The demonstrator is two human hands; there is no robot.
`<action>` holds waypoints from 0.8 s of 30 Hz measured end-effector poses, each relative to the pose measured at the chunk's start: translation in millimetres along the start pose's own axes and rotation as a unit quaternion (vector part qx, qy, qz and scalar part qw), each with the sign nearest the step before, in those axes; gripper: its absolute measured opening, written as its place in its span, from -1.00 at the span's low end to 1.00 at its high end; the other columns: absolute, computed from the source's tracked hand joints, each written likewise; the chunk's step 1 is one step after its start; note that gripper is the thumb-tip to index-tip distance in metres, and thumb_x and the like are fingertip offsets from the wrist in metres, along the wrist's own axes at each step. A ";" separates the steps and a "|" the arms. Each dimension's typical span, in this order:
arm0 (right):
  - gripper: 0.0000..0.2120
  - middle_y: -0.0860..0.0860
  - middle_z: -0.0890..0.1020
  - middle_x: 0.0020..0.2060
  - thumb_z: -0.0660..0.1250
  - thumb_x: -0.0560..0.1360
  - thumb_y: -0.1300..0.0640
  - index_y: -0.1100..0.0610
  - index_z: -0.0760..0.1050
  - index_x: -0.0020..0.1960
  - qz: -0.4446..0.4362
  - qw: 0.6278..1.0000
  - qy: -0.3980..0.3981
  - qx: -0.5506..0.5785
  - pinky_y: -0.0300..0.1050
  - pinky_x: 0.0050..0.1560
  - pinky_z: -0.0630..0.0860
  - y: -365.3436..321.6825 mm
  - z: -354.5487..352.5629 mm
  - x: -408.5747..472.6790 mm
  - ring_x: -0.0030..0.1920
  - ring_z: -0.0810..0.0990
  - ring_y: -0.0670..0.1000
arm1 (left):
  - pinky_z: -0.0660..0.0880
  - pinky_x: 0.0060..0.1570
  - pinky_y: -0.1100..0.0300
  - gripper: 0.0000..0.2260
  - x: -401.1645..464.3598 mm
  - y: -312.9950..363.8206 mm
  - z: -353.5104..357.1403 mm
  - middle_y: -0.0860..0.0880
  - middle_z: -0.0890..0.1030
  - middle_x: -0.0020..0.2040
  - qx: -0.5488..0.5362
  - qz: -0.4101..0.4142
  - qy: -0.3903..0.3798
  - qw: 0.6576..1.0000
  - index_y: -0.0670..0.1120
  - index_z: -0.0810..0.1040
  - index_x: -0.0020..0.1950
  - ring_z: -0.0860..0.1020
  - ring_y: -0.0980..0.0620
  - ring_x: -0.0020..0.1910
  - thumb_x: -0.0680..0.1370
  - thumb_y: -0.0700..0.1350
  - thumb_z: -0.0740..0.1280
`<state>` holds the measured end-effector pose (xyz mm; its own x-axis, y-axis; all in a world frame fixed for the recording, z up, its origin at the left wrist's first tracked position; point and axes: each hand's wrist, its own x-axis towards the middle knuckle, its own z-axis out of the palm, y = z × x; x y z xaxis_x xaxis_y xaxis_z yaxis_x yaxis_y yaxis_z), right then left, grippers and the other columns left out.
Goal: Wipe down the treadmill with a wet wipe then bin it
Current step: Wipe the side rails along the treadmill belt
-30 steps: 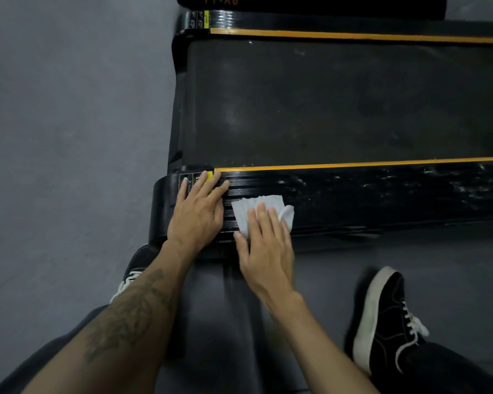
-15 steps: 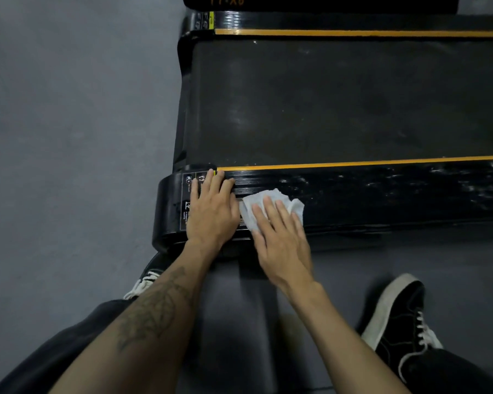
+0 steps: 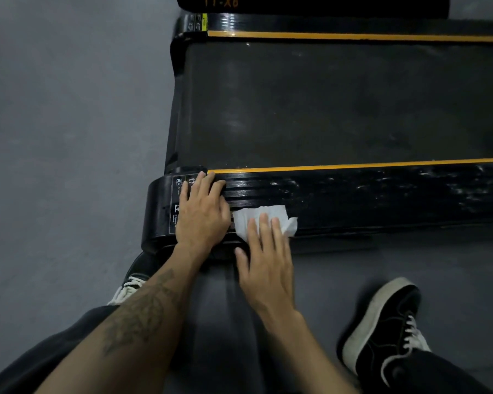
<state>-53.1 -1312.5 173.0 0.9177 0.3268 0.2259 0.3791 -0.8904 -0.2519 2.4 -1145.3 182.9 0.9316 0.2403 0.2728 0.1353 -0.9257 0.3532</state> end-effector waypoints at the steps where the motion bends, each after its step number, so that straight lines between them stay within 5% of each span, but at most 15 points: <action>1: -0.40 0.18 0.27 0.59 0.08 0.64 -0.12 0.16 0.31 0.58 -0.016 1.000 -0.009 0.002 0.23 0.56 0.23 -4.7 1.7 1.6 0.61 0.19 0.22 | 0.16 0.57 -0.22 -0.55 0.8 0.1 0.1 -0.13 0.46 0.49 -0.001 -0.002 0.003 1.000 -0.11 0.52 0.40 0.29 -0.12 0.57 0.60 -0.02 0.06; 5: -0.43 0.12 0.32 0.58 0.12 0.61 -0.09 0.11 0.36 0.56 -0.062 0.998 -0.008 0.006 0.21 0.53 0.26 4.8 2.5 17.4 0.60 0.23 0.17 | 0.17 0.56 -0.21 -0.56 -1.7 0.6 0.5 -0.13 0.48 0.47 -0.006 -0.002 0.006 1.000 -0.12 0.53 0.39 0.31 -0.13 0.56 0.59 -0.04 0.08; 10: -0.45 0.15 0.27 0.59 0.09 0.65 -0.05 0.17 0.33 0.57 0.004 1.000 0.023 -0.001 0.18 0.57 0.16 5.7 -1.1 -2.6 0.62 0.17 0.18 | 0.17 0.55 -0.23 -0.55 1.1 -0.4 0.1 -0.13 0.45 0.50 0.009 0.018 -0.004 1.000 -0.10 0.51 0.42 0.30 -0.14 0.57 0.60 -0.05 0.06; 15: -0.46 0.08 0.27 0.61 0.11 0.62 -0.02 0.07 0.33 0.58 -0.068 0.998 -0.005 -0.004 0.18 0.56 0.22 13.4 -4.5 6.2 0.62 0.19 0.14 | 0.23 0.53 -0.25 -0.49 0.1 -1.7 -0.1 -0.17 0.43 0.53 0.002 0.080 -0.026 0.996 -0.13 0.50 0.48 0.32 -0.18 0.57 0.58 -0.08 0.04; 20: -0.48 0.17 0.31 0.58 0.10 0.65 0.00 0.15 0.36 0.56 0.013 0.999 0.037 -0.010 0.22 0.54 0.25 27.9 -12.6 -9.5 0.60 0.22 0.20 | 0.22 0.53 -0.29 -0.51 3.1 14.9 3.5 -0.25 0.48 0.47 -0.002 0.025 -0.039 0.999 -0.19 0.53 0.41 0.35 -0.27 0.53 0.62 -0.05 0.02; 24: -0.50 0.14 0.39 0.54 0.12 0.63 0.01 0.12 0.42 0.52 -0.044 0.998 0.035 0.000 0.19 0.50 0.32 34.9 -10.5 7.0 0.56 0.32 0.17 | 0.26 0.51 -0.27 -0.72 4.7 28.8 12.7 -0.26 0.51 0.38 -0.005 -0.008 -0.014 1.000 -0.24 0.54 0.28 0.40 -0.30 0.46 0.63 -0.18 0.19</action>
<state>-34.7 -1344.6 175.7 0.8700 0.3820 0.3118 0.4588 -0.8588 -0.2281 15.0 -1174.5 183.1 0.9386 0.2464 0.2417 0.1467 -0.9186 0.3669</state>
